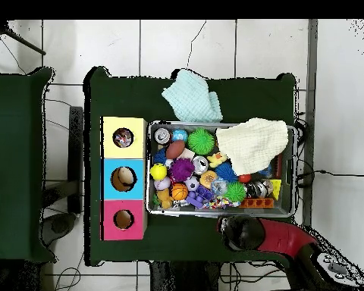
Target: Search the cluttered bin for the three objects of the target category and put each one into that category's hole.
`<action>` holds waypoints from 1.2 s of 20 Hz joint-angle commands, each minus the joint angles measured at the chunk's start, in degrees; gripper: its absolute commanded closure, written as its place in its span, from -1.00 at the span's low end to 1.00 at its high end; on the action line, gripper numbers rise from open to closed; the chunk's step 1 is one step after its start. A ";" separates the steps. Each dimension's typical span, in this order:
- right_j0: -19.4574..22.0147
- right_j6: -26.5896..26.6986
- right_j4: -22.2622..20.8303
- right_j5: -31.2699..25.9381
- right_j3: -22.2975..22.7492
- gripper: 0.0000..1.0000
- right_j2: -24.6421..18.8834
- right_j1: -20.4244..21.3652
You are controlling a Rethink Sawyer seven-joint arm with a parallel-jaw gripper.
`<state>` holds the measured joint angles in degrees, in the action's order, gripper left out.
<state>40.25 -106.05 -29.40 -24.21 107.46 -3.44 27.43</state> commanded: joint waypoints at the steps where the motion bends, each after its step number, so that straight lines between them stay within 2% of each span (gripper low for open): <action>1: -1.19 1.55 2.82 -8.34 -8.69 -1.00 -5.60 0.24; 5: -1.07 1.29 2.70 -9.22 -8.95 -1.00 -6.10 0.22; 11: -0.23 0.95 1.36 -6.42 -9.10 -1.00 -6.11 -1.68; 18: -1.19 -0.35 3.28 -9.25 -4.68 -1.00 -5.67 3.73; 24: -1.16 -0.31 4.95 -11.73 -2.71 -1.00 -6.01 6.92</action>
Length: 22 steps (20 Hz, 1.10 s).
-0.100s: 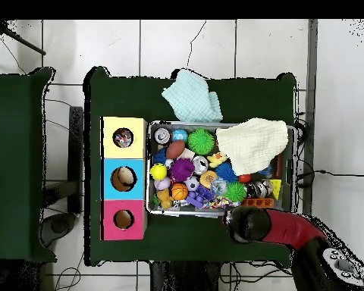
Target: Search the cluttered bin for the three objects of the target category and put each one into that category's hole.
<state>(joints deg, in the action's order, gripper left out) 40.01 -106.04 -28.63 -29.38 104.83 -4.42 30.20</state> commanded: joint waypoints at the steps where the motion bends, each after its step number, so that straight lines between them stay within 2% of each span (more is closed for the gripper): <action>1: -0.95 -0.38 4.44 -7.00 0.23 -1.00 -5.05 4.61; 4: -1.47 -0.43 4.98 -8.30 0.73 -1.00 -4.79 6.09; 9: -0.47 0.91 4.52 -8.41 -1.15 -1.00 -5.37 4.57; 22: -1.90 1.55 6.08 -13.06 -4.74 -1.00 -5.70 5.62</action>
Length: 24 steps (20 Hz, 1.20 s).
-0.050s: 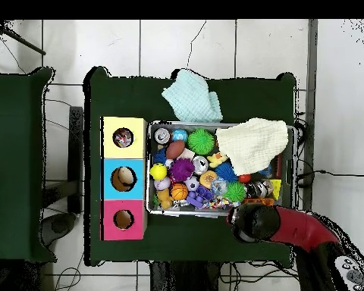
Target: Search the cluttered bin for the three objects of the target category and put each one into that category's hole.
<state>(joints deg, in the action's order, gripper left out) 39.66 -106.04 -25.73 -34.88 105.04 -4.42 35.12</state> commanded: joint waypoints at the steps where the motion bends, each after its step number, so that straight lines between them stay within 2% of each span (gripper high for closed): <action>1: -1.76 1.53 3.41 -7.88 -5.29 -1.00 -5.74 0.67; 10: -3.10 2.08 4.06 -8.79 -6.99 -1.00 -6.14 1.01; 24: -3.04 4.56 3.85 -10.77 -9.62 -1.00 -8.21 0.63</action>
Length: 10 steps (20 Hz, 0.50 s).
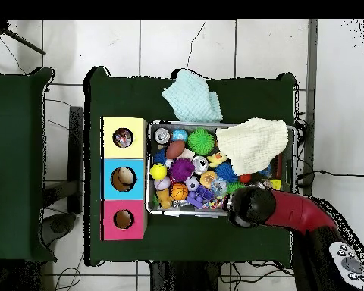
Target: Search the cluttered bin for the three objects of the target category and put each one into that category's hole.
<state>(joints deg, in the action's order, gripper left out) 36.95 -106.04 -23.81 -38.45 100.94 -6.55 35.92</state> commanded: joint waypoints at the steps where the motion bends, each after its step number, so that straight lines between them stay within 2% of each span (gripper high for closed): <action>1: -0.30 4.53 1.97 -7.42 -5.67 -1.00 -6.14 -0.28; 7: 0.01 5.17 1.57 -9.20 -7.74 -1.00 -6.73 -1.90; 10: 0.25 4.87 1.22 -8.56 -7.20 -1.00 -6.63 -2.64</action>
<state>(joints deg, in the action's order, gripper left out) 36.94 -106.04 -23.76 -40.71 98.00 -7.96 36.00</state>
